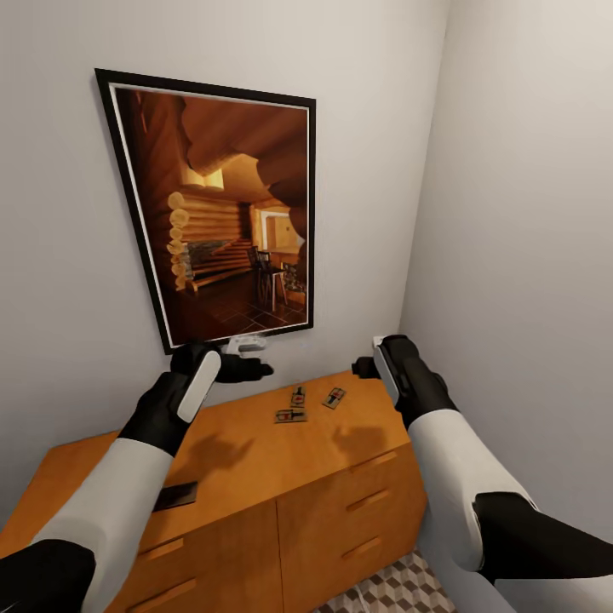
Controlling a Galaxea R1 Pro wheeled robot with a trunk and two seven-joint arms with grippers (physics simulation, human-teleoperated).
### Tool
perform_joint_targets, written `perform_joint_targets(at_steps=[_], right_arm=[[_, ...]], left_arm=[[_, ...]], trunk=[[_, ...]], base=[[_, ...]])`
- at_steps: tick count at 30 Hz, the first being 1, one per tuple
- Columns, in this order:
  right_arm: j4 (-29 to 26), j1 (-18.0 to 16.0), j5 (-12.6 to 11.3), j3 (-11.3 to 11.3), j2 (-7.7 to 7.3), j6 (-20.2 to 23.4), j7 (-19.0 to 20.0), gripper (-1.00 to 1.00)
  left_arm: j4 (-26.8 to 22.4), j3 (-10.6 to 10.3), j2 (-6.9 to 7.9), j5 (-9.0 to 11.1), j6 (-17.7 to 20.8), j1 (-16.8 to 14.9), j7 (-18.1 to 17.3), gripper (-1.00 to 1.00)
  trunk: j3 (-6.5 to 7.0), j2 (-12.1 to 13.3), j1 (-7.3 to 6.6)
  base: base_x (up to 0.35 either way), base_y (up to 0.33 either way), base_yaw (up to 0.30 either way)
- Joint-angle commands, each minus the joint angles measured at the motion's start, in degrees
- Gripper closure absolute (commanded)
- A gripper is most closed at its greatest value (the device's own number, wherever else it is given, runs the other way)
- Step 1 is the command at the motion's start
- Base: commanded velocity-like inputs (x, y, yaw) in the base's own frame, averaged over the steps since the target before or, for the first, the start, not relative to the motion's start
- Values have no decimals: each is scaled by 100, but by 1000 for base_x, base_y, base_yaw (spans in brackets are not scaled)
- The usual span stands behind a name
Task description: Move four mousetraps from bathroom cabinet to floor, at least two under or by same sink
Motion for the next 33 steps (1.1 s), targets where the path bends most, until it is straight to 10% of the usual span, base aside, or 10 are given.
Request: perform_joint_targets(at_steps=[1,15,33], right_arm=[[59,-2,54,-19,7,-19,18,-100],[601,-2,60,31,7,-473,-138,-100],[653,-2,76,34,7,-505,-181,-100]], left_arm=[[84,-6,18,61,5,-2,65,-100],[1390,-11,100,-485,-729,-195,57,-100],[987,18,89,-674,-489,-264,20,-100]], trunk=[[-3,-5,2],[-3,-5,2],[-3,-5,2]], base=[[0,0,0],[0,0,0],[2,0,0]])
